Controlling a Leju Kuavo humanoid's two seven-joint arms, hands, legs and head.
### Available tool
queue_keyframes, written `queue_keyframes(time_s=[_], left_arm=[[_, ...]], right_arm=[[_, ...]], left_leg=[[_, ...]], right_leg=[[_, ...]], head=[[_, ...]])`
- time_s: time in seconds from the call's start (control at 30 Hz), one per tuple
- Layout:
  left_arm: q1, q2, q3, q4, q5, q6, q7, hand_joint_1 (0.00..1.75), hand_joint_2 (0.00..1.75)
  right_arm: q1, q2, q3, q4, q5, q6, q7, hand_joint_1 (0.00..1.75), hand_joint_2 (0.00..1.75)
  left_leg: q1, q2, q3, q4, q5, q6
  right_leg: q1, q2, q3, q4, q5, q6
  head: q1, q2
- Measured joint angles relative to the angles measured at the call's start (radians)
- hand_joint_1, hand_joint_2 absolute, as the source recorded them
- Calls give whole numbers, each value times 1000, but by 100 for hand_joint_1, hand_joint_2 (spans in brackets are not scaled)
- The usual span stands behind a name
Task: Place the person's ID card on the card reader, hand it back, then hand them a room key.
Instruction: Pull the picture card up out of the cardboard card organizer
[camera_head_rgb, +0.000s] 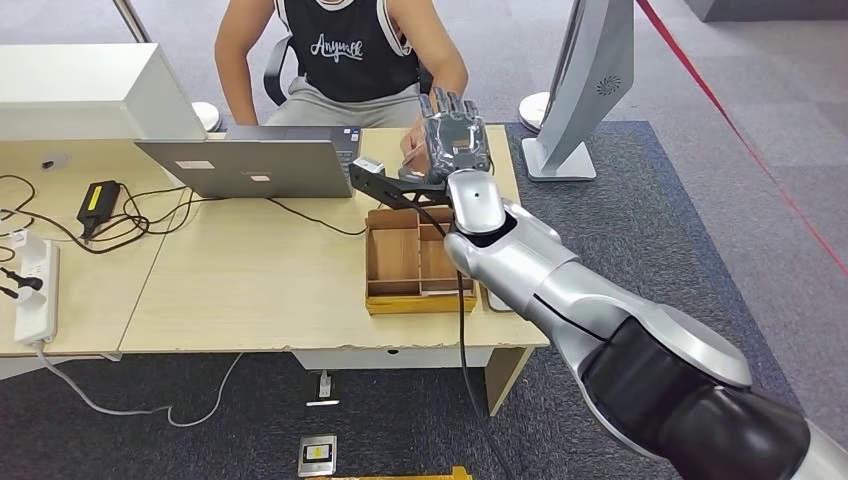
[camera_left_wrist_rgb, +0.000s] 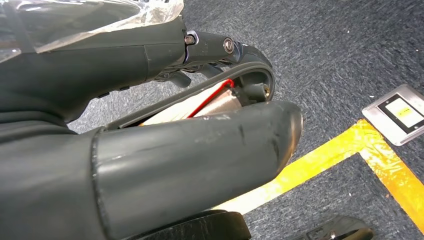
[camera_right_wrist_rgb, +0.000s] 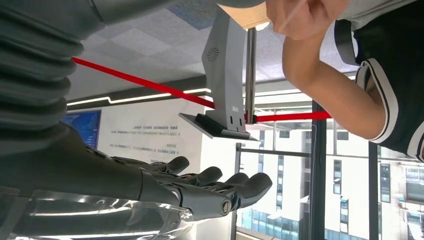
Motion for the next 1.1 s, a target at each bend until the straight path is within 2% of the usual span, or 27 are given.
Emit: queue_keyframes(time_s=[0.33, 0.53, 0.67, 0.87, 1.1], left_arm=[[-1, 0, 0, 0, -3, 0, 3, 0, 0], [0, 0, 0, 0, 5, 5, 0, 0, 0], [3, -1, 0, 0, 14, 7, -4, 0, 0], [10, -2, 0, 0, 26, 8, -11, 0, 0], [10, -2, 0, 0, 30, 9, -14, 0, 0]], right_arm=[[0, -7, 0, 7, 2, -17, 6, 0, 0], [3, -29, 0, 9, 21, -41, -11, 0, 0], [12, -59, 0, 6, 38, -58, -10, 0, 0], [53, -153, -20, -41, 16, -123, -8, 0, 0], [85, -211, -38, -83, -7, -138, -10, 0, 0]], left_leg=[[0, 0, 0, 0, 0, 0], [0, 0, 0, 0, 0, 0], [0, 0, 0, 0, 0, 0], [0, 0, 0, 0, 0, 0], [0, 1, 1, 0, -1, 1]], right_leg=[[0, 0, 0, 0, 0, 0], [0, 0, 0, 0, 0, 0], [0, 0, 0, -1, 0, 0], [0, 0, 0, -1, 0, 0], [0, 2, 0, -1, 0, 0]], head=[[0, 0], [0, 0], [0, 0], [0, 0], [-1, 0]])
